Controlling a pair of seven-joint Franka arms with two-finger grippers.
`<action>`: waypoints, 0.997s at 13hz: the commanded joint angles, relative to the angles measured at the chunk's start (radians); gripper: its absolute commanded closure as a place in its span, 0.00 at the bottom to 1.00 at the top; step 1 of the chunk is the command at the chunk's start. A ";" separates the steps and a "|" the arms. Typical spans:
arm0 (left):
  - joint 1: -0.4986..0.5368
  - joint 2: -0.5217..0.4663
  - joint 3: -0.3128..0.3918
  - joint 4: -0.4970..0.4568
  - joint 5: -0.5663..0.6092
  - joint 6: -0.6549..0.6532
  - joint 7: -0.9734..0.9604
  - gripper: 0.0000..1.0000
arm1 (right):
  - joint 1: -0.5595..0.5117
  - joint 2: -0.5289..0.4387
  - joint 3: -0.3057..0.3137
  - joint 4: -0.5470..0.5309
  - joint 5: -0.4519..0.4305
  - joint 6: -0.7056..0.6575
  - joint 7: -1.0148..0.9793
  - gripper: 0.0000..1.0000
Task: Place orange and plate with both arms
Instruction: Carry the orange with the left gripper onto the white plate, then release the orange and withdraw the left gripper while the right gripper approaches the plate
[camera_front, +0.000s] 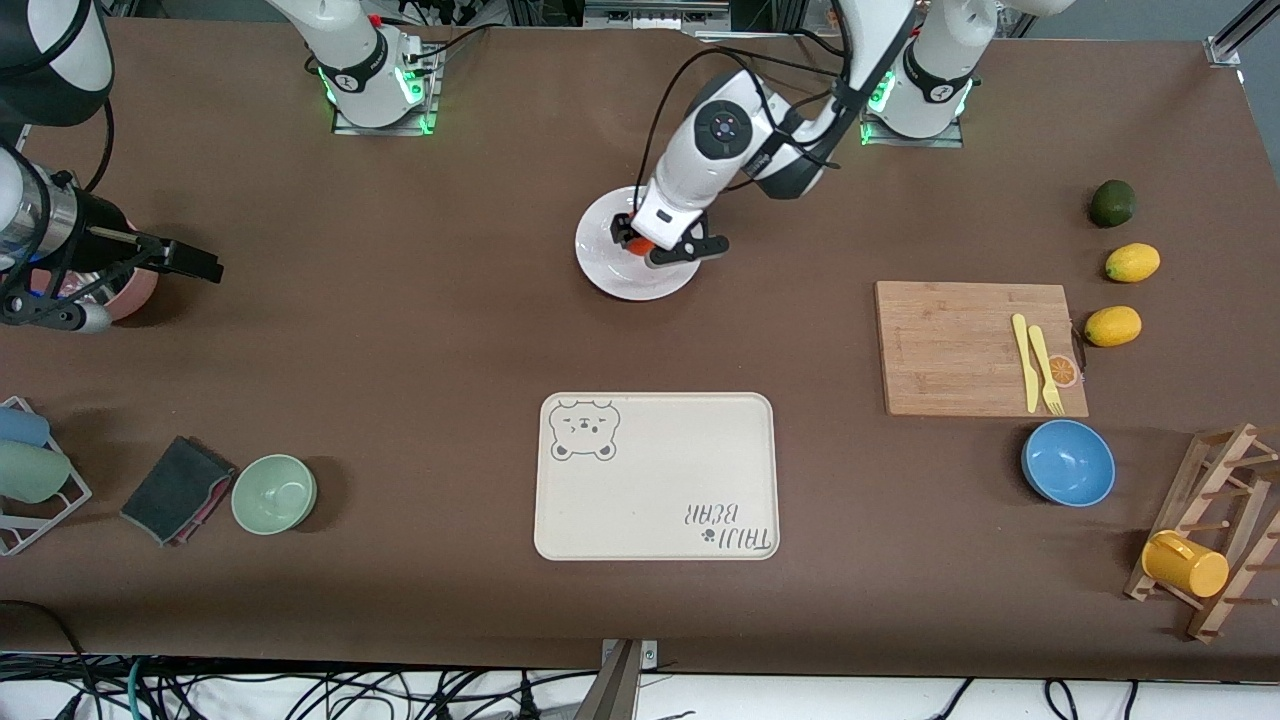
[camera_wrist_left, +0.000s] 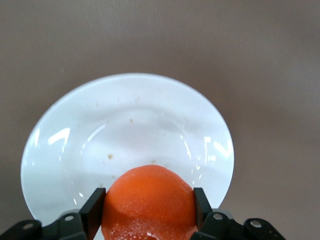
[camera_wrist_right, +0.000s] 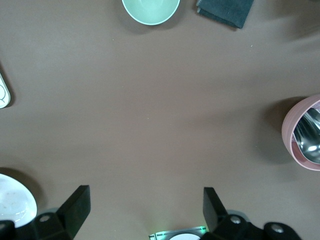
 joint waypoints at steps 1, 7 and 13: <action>-0.028 0.040 0.011 0.003 0.042 0.000 -0.041 0.92 | -0.008 0.007 0.005 0.006 0.017 0.000 -0.012 0.00; -0.031 0.071 0.013 0.000 0.047 -0.002 -0.081 0.13 | 0.065 0.136 0.016 -0.001 0.122 -0.009 -0.052 0.00; 0.304 -0.271 0.010 -0.002 0.048 -0.286 -0.058 0.00 | 0.157 0.117 0.074 -0.255 0.238 0.238 -0.029 0.00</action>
